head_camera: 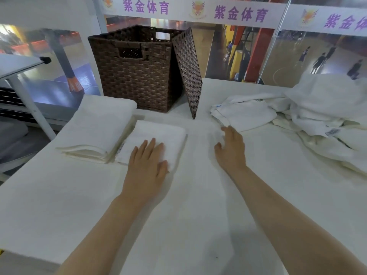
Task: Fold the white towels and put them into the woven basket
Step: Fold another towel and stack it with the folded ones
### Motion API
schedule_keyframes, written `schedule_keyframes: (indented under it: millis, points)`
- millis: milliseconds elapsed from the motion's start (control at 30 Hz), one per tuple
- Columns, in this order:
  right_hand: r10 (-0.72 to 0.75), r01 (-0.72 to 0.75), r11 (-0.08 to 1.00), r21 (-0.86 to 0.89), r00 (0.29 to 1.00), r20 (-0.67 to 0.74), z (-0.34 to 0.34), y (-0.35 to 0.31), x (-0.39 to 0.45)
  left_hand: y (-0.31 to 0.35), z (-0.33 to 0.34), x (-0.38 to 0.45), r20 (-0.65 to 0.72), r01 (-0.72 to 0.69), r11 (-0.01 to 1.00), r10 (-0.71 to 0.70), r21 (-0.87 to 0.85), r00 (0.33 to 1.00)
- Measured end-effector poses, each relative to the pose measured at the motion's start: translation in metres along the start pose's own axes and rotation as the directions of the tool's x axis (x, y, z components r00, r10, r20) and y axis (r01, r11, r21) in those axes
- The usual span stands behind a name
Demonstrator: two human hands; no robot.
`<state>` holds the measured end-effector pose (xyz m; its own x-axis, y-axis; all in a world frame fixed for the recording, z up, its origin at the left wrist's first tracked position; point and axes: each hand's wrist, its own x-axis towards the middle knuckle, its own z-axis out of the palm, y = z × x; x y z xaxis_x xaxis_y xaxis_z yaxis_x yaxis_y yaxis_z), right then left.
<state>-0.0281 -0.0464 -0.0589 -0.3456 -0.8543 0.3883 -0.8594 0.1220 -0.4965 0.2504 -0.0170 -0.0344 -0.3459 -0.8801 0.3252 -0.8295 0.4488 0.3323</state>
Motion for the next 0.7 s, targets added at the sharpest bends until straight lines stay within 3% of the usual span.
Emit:
schedule_keyframes:
  millis: [100,200,333,433,600,700]
  points:
    - [0.107,-0.106,0.979,-0.172,0.994,-0.009,-0.009,0.027,0.018,0.028,0.014,-0.005,0.001,-0.204,0.979,0.204,0.005,0.979]
    - [0.123,-0.112,0.961,-0.252,0.992,0.028,-0.009,0.04,0.035,0.054,0.037,-0.007,0.076,-0.323,0.946,0.324,-0.028,0.943]
    - [0.248,-0.178,0.918,-0.355,0.955,0.163,-0.004,0.037,0.058,0.065,0.057,-0.008,0.206,-0.277,0.958,0.286,-0.07,0.936]
    - [0.358,-0.266,0.877,-0.399,0.917,0.177,-0.001,0.028,0.073,0.064,0.058,-0.005,0.228,-0.235,0.97,0.242,-0.056,0.943]
    - [0.303,-0.246,0.851,-0.464,0.952,0.05,0.001,0.032,0.083,0.068,0.057,-0.006,0.24,-0.2,0.976,0.215,-0.086,0.947]
    - [0.264,-0.207,0.859,-0.468,0.963,0.059,-0.004,0.038,0.087,0.066,0.056,-0.003,0.236,-0.184,0.978,0.202,-0.098,0.95]
